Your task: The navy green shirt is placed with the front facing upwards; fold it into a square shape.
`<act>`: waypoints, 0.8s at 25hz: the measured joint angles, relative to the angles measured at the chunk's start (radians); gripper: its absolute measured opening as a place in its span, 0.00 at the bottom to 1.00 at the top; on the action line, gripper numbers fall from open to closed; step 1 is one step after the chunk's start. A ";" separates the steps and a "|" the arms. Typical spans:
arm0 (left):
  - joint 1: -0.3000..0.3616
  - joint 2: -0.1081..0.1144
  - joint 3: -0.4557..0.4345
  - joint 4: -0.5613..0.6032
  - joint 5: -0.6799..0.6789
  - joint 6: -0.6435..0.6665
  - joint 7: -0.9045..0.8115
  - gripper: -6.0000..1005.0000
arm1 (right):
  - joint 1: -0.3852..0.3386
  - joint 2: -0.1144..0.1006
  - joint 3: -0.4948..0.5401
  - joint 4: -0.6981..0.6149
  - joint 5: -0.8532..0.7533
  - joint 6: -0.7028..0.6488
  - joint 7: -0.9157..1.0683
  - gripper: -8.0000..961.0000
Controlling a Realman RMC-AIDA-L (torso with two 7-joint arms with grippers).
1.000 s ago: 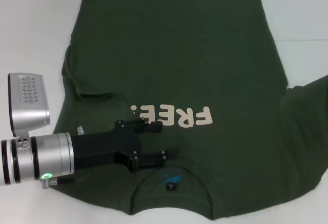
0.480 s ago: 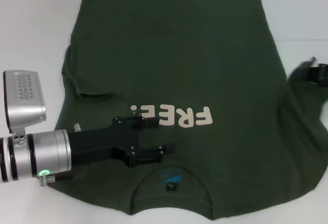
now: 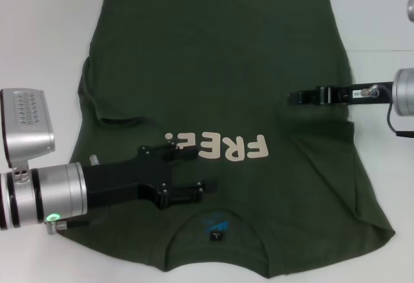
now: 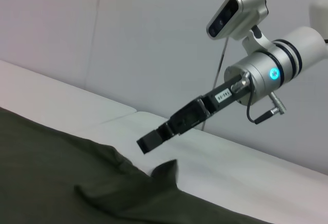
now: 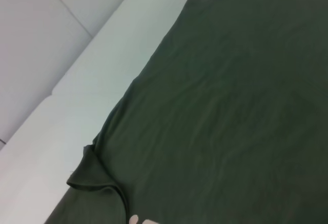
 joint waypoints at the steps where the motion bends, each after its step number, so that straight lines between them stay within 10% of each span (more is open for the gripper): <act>1: 0.000 0.000 -0.003 0.000 0.000 0.000 0.000 0.78 | 0.001 0.002 -0.003 0.000 0.000 -0.001 0.000 0.16; 20: 0.001 0.002 -0.038 0.005 0.006 -0.001 -0.020 0.78 | -0.118 -0.056 0.062 -0.011 0.007 -0.017 0.052 0.78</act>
